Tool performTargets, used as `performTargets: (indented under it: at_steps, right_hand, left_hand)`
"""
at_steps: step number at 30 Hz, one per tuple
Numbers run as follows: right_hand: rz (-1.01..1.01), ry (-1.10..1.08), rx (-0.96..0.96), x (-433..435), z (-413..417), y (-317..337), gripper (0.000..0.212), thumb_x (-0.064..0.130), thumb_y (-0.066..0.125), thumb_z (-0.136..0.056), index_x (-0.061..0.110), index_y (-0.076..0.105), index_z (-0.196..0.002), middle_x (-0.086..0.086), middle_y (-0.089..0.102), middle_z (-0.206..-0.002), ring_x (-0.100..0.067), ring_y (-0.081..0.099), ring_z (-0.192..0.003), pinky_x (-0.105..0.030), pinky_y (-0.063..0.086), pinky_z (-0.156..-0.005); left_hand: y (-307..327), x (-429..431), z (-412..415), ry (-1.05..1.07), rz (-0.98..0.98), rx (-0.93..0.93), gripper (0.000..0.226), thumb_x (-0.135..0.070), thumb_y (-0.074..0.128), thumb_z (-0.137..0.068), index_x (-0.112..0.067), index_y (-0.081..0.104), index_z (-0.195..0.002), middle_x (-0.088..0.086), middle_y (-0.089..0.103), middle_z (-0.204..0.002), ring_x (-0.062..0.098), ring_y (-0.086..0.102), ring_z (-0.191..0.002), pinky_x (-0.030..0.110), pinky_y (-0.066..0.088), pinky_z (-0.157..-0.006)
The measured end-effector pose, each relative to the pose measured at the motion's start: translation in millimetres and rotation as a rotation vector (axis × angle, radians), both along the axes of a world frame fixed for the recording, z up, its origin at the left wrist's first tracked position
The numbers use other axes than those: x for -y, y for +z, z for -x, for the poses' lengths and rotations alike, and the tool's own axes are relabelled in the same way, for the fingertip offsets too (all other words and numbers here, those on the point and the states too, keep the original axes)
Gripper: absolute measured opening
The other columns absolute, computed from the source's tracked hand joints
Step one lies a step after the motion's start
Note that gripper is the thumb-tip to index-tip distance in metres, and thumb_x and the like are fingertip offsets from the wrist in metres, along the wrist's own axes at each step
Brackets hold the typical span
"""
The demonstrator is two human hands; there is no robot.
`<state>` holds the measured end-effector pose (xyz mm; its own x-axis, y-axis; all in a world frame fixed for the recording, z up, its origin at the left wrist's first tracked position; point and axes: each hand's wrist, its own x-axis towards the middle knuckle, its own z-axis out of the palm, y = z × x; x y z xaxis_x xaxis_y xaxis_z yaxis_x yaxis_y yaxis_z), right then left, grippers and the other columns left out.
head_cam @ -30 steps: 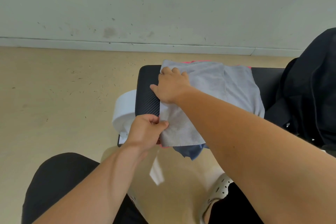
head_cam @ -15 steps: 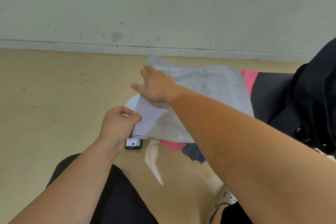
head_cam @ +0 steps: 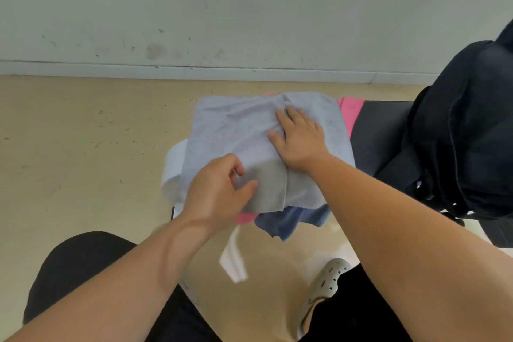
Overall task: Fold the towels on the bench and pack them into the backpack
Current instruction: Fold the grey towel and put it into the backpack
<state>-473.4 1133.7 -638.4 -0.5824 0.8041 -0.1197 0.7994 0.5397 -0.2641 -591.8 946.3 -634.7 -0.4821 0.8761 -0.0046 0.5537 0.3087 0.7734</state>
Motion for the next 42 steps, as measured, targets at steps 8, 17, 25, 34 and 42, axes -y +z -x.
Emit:
performTargets:
  at_steps: [8, 17, 25, 34, 42]
  right_hand:
    - [0.065, 0.063, -0.086, -11, -1, 14, 0.054, 0.044, 0.047, -0.099, 0.031, 0.038, -0.151, 0.003, 0.03, -0.161, -0.026, 0.013, -0.152, -0.044, 0.012, -0.12]
    - [0.165, 0.098, -0.103, -22, -6, 12, 0.07, 0.046, 0.056, -0.094, 0.024, 0.03, -0.156, 0.003, 0.024, -0.164, -0.021, 0.012, -0.152, -0.043, 0.012, -0.123]
    - [0.183, 0.107, -0.186, -24, -3, 13, 0.077, 0.044, 0.063, -0.091, 0.018, 0.03, -0.156, 0.0, 0.026, -0.163, -0.023, 0.019, -0.151, -0.041, 0.018, -0.123]
    - [0.287, 0.118, -0.55, -38, 2, 47, 0.06, 0.009, 0.06, -0.092, 0.004, 0.042, -0.149, -0.011, 0.034, -0.159, -0.025, 0.036, -0.144, -0.034, 0.027, -0.119]
    - [0.354, -0.204, -0.731, -71, -66, 68, 0.064, -0.003, 0.047, -0.087, 0.016, 0.046, -0.149, 0.003, 0.042, -0.154, -0.012, 0.039, -0.141, -0.027, 0.035, -0.115]
  left_hand:
    - [-18, -21, -59, -0.252, 0.192, -0.602, 0.056, -0.05, 0.08, -0.062, -0.023, 0.052, -0.103, -0.002, 0.044, -0.097, 0.023, 0.048, -0.086, 0.039, 0.046, -0.072]
    - [-25, -15, -51, -0.299, -0.03, -0.615, 0.024, -0.037, 0.052, -0.075, -0.017, 0.064, -0.08, 0.0, 0.055, -0.081, 0.028, 0.052, -0.071, 0.041, 0.044, -0.057]
    - [-21, -13, -41, -0.357, -0.035, -0.492, 0.038, -0.04, 0.044, -0.091, -0.02, 0.074, -0.081, -0.005, 0.064, -0.072, 0.022, 0.06, -0.069, 0.039, 0.051, -0.056]
    - [30, -31, -61, -0.2, -0.228, -0.466, 0.031, -0.031, 0.046, -0.095, -0.019, 0.073, -0.086, -0.003, 0.06, -0.074, 0.019, 0.057, -0.072, 0.039, 0.048, -0.061]
    - [48, -81, -123, -0.362, -0.126, -0.325, 0.031, -0.032, 0.045, -0.094, -0.016, 0.066, -0.077, -0.001, 0.057, -0.075, 0.023, 0.057, -0.074, 0.043, 0.049, -0.066]
